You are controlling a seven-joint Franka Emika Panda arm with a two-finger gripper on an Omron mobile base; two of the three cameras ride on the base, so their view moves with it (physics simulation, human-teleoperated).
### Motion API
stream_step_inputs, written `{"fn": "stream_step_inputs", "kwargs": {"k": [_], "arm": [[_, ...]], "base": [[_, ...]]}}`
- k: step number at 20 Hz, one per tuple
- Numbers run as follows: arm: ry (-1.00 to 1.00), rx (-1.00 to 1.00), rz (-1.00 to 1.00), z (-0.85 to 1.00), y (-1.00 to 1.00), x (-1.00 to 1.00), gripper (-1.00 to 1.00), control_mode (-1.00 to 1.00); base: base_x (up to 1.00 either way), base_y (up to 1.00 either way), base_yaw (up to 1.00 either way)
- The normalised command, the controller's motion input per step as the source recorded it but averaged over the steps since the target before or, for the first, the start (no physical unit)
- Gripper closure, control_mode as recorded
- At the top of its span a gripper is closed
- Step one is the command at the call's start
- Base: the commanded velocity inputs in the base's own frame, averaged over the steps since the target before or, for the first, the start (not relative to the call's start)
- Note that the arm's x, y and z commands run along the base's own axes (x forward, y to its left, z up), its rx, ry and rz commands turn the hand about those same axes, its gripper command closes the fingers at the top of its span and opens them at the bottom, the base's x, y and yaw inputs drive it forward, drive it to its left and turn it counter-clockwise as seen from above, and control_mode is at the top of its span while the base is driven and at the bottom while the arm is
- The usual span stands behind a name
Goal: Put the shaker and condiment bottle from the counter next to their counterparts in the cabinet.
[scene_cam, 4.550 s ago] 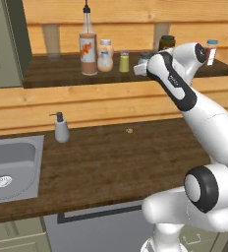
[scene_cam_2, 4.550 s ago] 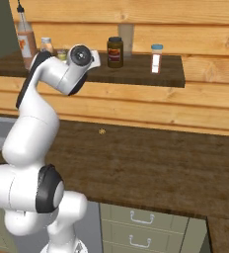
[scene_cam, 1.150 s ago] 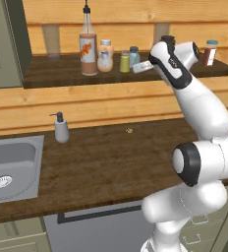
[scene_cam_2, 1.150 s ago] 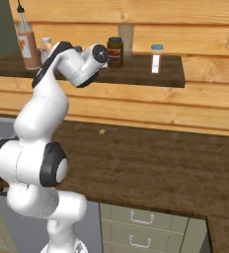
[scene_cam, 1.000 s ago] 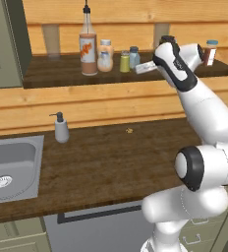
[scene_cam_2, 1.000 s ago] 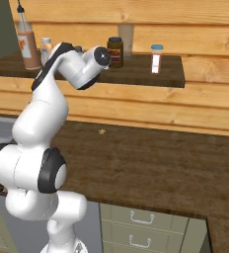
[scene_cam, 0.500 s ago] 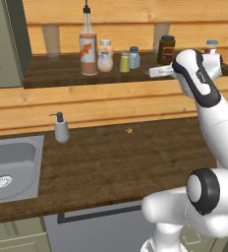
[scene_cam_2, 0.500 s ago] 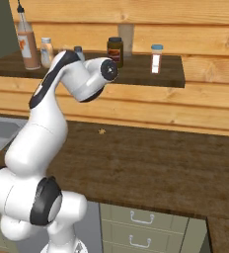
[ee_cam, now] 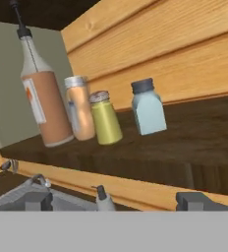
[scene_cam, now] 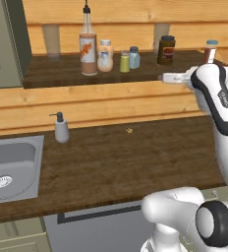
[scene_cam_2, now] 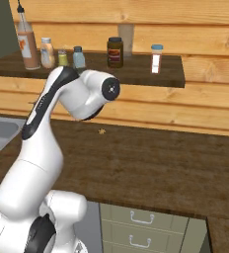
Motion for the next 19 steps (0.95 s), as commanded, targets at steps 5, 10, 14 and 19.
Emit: {"fn": "stream_step_inputs", "kwargs": {"k": [5,10,14,19], "arm": [[-0.01,0.13,-0.04,-0.01,-0.17,-0.73,-1.0,-1.0],[-0.03,0.17,-0.11,-0.06,-0.41,-0.97,-1.0,-1.0],[-0.02,0.16,-0.13,-0.14,-0.44,-0.92,-1.0,-1.0],[-0.01,0.15,-0.14,-0.18,-0.39,-0.87,-1.0,-1.0]], "base": [[0.0,0.0,0.0],[0.0,0.0,0.0],[0.0,0.0,0.0],[0.0,0.0,0.0]]}}
